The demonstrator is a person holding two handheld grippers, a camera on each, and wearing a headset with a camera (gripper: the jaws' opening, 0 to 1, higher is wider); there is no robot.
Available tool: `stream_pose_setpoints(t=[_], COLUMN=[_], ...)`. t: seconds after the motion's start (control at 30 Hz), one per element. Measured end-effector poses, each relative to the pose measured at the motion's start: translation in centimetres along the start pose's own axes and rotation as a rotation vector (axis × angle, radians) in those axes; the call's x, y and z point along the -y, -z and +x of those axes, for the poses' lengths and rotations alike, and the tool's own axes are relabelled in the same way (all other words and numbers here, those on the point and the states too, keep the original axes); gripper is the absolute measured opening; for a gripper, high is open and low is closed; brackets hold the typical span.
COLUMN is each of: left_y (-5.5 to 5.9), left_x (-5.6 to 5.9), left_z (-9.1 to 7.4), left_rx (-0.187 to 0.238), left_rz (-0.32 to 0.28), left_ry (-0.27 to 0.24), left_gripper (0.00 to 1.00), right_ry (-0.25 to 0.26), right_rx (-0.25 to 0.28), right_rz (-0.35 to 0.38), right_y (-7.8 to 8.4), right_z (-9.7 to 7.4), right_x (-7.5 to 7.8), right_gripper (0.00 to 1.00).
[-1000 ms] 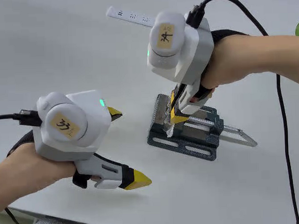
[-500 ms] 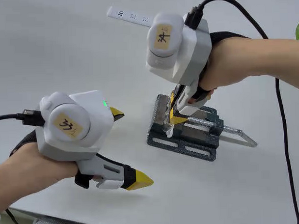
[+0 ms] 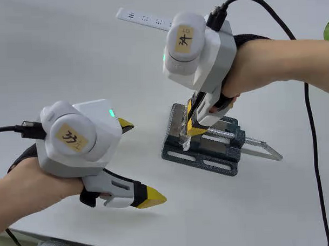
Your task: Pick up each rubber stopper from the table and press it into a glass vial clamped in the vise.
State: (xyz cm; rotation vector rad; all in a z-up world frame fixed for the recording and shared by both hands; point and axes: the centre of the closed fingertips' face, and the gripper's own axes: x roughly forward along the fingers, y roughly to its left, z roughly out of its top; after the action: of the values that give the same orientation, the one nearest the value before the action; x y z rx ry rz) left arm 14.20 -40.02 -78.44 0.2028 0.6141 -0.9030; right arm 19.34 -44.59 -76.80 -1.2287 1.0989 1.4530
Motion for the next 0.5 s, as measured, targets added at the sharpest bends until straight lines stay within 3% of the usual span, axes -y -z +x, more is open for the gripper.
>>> stream_pose_setpoints(t=[0.5], left_y=[-0.01], left_x=[0.04], left_z=[0.19], left_rx=[-0.004], left_rz=[0.001], left_ry=[0.006], left_gripper=[0.88], right_ry=[-0.012], right_rx=[0.012], right_rz=[0.001], right_y=[-0.01], right_z=[-0.07], right_x=[-0.10], right_gripper=[0.08])
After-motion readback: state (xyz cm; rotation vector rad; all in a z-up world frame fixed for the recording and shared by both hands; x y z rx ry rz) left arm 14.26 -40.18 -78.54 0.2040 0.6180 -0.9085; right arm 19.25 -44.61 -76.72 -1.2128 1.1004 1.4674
